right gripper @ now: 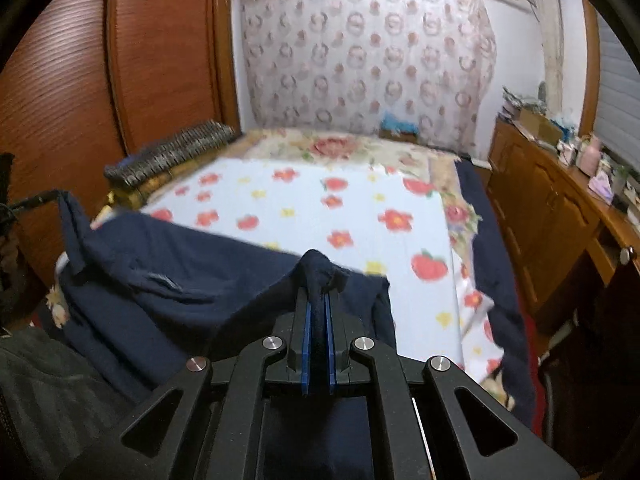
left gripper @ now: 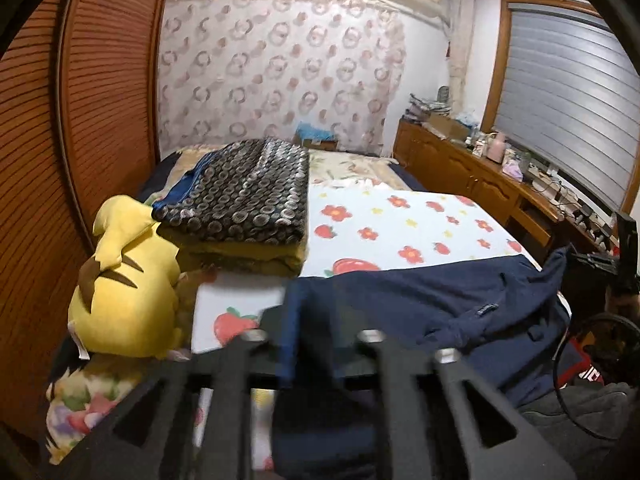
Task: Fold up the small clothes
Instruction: 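Lift the hem with both grippers, fold it toward the collar, release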
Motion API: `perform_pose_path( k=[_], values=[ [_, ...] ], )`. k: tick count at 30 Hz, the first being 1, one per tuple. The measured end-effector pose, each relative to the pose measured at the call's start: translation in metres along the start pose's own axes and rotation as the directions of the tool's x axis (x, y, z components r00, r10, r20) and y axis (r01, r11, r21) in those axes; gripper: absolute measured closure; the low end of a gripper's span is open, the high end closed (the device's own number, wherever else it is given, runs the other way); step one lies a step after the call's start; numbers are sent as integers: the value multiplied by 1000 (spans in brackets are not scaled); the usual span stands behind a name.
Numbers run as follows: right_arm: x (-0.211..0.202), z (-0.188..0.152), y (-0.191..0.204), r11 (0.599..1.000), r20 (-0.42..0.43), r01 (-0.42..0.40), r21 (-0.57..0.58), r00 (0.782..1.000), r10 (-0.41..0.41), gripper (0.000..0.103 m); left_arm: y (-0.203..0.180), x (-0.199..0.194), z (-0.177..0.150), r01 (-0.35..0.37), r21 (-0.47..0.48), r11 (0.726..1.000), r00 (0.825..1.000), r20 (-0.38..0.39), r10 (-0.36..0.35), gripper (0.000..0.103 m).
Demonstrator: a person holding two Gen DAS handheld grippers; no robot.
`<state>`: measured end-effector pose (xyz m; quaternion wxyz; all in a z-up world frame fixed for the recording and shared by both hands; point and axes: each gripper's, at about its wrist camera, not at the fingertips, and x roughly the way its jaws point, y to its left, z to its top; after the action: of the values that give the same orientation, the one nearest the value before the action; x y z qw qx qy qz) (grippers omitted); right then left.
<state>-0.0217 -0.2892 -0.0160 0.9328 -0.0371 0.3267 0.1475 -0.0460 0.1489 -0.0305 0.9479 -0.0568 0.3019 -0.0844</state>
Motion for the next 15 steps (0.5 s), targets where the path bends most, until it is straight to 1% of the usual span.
perform_pose_path(
  k=[1,2,3,4,5,6,8,11,15],
  values=[
    [1,1,-1,1000,-3,4,3,1000,-4,95,2,1,0,2,-3,1000,1000,0,-2,57],
    [0,4,-2,1000,-4,11,2,1000,-11,93,3,2,0,1,-5,1000,1000,-1,-1,47],
    [-2,8,-3,1000,0,18,2,1000,-18,86,4,4,1,-1,-6,1000,1000,-3,1,40],
    [-5,12,-4,1000,10,23,2,1000,-24,81,4,6,2,-8,-4,1000,1000,-4,8,37],
    [-9,14,-3,1000,20,30,2,999,-30,69,4,7,3,-16,1,1000,1000,-3,16,33],
    [-12,18,-4,999,31,42,3,999,-42,60,4,9,5,-21,4,1000,1000,-4,21,32],
    [-16,27,-5,998,46,57,-3,997,-57,58,5,16,11,-26,9,1000,1000,-14,26,30],
    [-19,37,-4,997,70,74,-20,995,-73,50,8,27,20,-26,20,999,999,-23,26,28],
    [-2,49,-5,996,70,81,-26,994,-79,41,9,49,34,-31,53,998,998,-48,34,28]
  ],
)
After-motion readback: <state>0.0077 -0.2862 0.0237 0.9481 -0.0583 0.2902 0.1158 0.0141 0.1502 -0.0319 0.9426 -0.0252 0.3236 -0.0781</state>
